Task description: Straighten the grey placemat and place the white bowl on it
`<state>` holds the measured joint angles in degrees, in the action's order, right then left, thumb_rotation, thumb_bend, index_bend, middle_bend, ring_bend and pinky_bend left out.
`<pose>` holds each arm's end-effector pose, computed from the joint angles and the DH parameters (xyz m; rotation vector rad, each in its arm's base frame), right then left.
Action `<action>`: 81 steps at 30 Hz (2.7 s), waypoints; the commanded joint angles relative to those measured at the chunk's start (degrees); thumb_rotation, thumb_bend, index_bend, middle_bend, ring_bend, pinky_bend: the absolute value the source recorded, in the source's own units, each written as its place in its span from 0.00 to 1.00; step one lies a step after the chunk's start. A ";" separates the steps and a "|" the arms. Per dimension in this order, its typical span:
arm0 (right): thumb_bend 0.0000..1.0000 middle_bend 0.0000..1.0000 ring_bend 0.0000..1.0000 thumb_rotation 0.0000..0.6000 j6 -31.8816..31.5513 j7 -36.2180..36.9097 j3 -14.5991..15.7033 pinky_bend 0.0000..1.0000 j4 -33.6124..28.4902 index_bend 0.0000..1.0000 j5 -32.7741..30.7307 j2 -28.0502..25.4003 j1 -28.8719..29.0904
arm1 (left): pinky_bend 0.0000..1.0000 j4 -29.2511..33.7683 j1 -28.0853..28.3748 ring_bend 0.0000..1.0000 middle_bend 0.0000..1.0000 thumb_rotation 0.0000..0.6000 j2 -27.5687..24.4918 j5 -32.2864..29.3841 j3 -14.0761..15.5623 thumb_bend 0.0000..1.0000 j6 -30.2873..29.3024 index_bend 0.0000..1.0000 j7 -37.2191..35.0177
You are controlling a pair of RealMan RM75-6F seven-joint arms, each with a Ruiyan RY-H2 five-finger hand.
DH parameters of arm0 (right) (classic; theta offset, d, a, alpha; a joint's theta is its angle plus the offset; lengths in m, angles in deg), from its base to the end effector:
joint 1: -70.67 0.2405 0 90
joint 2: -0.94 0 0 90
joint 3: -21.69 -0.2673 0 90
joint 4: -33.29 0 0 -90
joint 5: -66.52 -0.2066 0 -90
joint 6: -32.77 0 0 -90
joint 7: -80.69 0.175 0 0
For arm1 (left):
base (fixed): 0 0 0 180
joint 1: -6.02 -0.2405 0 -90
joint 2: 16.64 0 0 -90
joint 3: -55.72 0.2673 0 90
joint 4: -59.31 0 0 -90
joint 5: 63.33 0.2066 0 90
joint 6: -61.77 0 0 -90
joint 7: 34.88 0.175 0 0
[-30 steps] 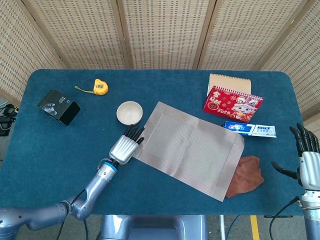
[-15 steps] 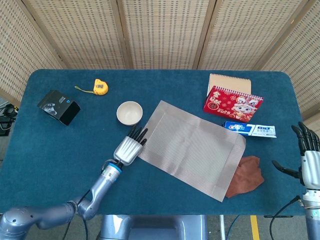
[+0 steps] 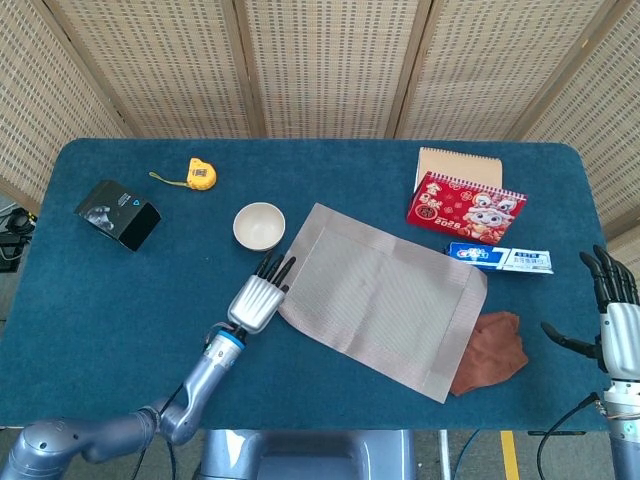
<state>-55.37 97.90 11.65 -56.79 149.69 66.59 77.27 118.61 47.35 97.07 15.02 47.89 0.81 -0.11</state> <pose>-0.3098 -0.2453 0.1963 1.1591 -0.9766 1.2549 -0.1211 0.3468 -0.1319 -1.9743 -0.4550 -0.8405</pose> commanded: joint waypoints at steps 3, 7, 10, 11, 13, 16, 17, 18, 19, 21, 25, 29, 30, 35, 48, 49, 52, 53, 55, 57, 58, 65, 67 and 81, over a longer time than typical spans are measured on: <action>0.10 0.00 0.00 1.00 -0.06 -0.13 0.02 0.00 -0.14 0.11 0.16 -0.05 -0.02 | 0.00 1.18 -0.92 0.00 0.00 1.00 -1.05 0.76 0.64 0.47 -1.44 0.65 -0.96; 0.10 0.00 0.00 1.00 -0.37 -0.32 0.15 0.00 -0.52 0.11 0.62 -0.15 -0.14 | 0.00 2.87 -1.70 0.00 0.00 1.00 -2.38 1.47 1.21 0.47 -2.73 0.67 -1.30; 0.10 0.00 0.00 1.00 -0.64 -0.50 0.25 0.00 -0.70 0.11 0.92 -0.19 -0.25 | 0.00 4.68 -2.47 0.00 0.00 1.00 -3.54 1.89 1.64 0.47 -3.80 0.68 -1.49; 0.10 0.00 0.00 1.00 -0.67 -0.55 0.27 0.00 -0.75 0.11 0.97 -0.20 -0.27 | 0.00 5.33 -2.73 0.00 0.00 1.00 -3.94 1.96 1.80 0.47 -4.08 0.68 -1.42; 0.10 0.00 0.00 1.00 -0.65 -0.76 0.36 0.00 -0.91 0.11 1.06 -0.19 -0.28 | 0.00 7.96 -3.78 0.00 0.00 1.00 -5.53 1.91 2.46 0.47 -4.85 0.69 -0.58; 0.10 0.00 0.00 1.00 -0.59 -1.13 0.45 0.00 -1.10 0.11 1.11 -0.16 -0.30 | 0.00 13.16 -5.86 0.00 0.00 1.00 -8.27 0.89 3.72 0.47 -5.86 0.69 2.26; 0.10 0.00 0.00 1.00 -0.56 -1.26 0.48 0.00 -1.11 0.11 1.14 -0.14 -0.29 | 0.00 14.85 -6.50 0.00 0.00 1.00 -9.12 0.55 4.20 0.47 -6.12 0.69 3.30; 0.10 0.00 0.00 1.00 -0.48 -1.43 0.54 0.00 -1.13 0.11 1.15 -0.08 -0.28 | 0.00 17.21 -7.60 0.00 0.00 1.00 -10.42 0.38 5.31 0.47 -6.79 0.69 4.88; 0.10 0.00 0.00 1.00 -0.55 -1.68 0.64 0.00 -1.21 0.11 1.33 0.00 -0.29 | 0.00 19.70 -9.08 0.00 0.00 1.00 -11.84 1.12 7.24 0.47 -8.10 0.69 5.71; 0.10 0.00 0.00 1.00 -0.69 -1.98 0.73 0.00 -1.36 0.11 1.49 0.08 -0.35 | 0.00 22.71 -10.49 0.00 0.00 1.00 -13.71 1.95 9.09 0.47 -9.26 0.69 6.52; 0.10 0.00 0.00 1.00 -1.05 -2.62 0.83 0.00 -1.56 0.11 1.81 0.24 -0.47 | 0.00 25.85 -13.24 0.00 0.00 1.00 -16.41 4.70 12.79 0.47 -11.69 0.69 5.78; 0.10 0.00 0.00 1.00 -1.02 -3.42 1.10 0.00 -1.60 0.11 2.04 0.51 -0.50 | 0.00 26.81 -15.94 0.00 0.00 1.00 -18.30 7.87 15.81 0.47 -14.55 0.69 3.32; 0.10 0.00 0.00 1.00 -0.98 -3.73 1.21 0.00 -1.62 0.11 2.18 0.64 -0.47 | 0.00 27.00 -16.70 0.00 0.00 1.00 -18.84 8.80 16.68 0.47 -15.25 0.69 2.44; 0.10 0.00 0.00 1.00 -1.03 -4.69 1.43 0.00 -1.65 0.11 2.49 1.08 -0.44 | 0.00 26.95 -18.66 0.00 0.00 1.00 -20.12 11.63 18.65 0.47 -16.99 0.69 0.61; 0.10 0.00 0.00 1.00 -1.21 -6.34 1.90 0.00 -1.33 0.11 3.05 1.95 -0.50 | 0.00 29.89 -22.07 0.00 0.00 1.00 -22.04 12.04 20.33 0.47 -15.24 0.71 0.48; 0.10 0.00 0.00 1.00 -1.14 -6.42 1.91 0.00 -1.27 0.11 3.03 2.00 -0.48 | 0.00 30.38 -22.27 0.00 0.00 1.00 -22.27 12.16 20.50 0.47 -14.94 0.71 0.59; 0.10 0.00 0.00 1.00 -1.03 -6.54 1.92 0.00 -1.17 0.11 3.04 2.10 -0.41 | 0.00 31.64 -22.61 0.00 0.00 1.00 -23.11 13.14 21.36 0.47 -14.20 0.71 0.47; 0.10 0.00 0.00 1.00 -1.06 -6.54 1.91 0.00 -1.14 0.11 3.05 2.12 -0.41 | 0.00 31.95 -22.66 0.00 0.00 1.00 -23.43 13.43 21.52 0.47 -14.03 0.71 0.28; 0.10 0.00 0.00 1.00 -1.10 -6.52 1.90 0.00 -1.12 0.11 3.07 2.14 -0.42 | 0.00 32.42 -22.80 0.00 0.00 1.00 -23.85 13.79 21.64 0.47 -13.68 0.71 -0.10; 0.10 0.00 0.00 1.00 -1.14 -6.43 1.89 0.00 -1.14 0.11 3.10 2.12 -0.43 | 0.00 32.81 -22.91 0.00 0.00 1.00 -24.13 14.05 21.80 0.47 -13.29 0.71 -0.51; 0.10 0.00 0.00 1.00 -1.16 -6.39 1.89 0.00 -1.15 0.11 3.13 2.10 -0.44 | 0.00 33.05 -22.94 0.00 0.00 1.00 -24.32 14.22 21.93 0.47 -12.99 0.71 -0.72; 0.10 0.00 0.00 1.00 -1.27 -6.39 1.94 0.00 -1.23 0.11 3.26 2.05 -0.50 | 0.00 34.32 -23.23 0.00 0.00 1.00 -25.27 15.93 22.47 0.47 -11.87 0.71 -0.97; 0.10 0.00 0.00 1.00 -1.29 -6.37 1.94 0.00 -1.27 0.11 3.29 2.03 -0.51 | 0.00 34.59 -23.27 0.00 0.00 1.00 -25.47 16.54 22.77 0.47 -11.55 0.71 -1.28; 0.10 0.00 0.00 1.00 -1.42 -6.60 2.05 0.00 -1.39 0.11 3.46 2.05 -0.60 | 0.00 34.54 -24.07 0.00 0.00 1.00 -27.82 19.83 23.50 0.41 -10.82 0.38 -3.21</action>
<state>-56.76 91.30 13.70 -58.18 153.14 68.63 76.69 153.26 23.33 69.42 34.83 71.48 -10.06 -3.16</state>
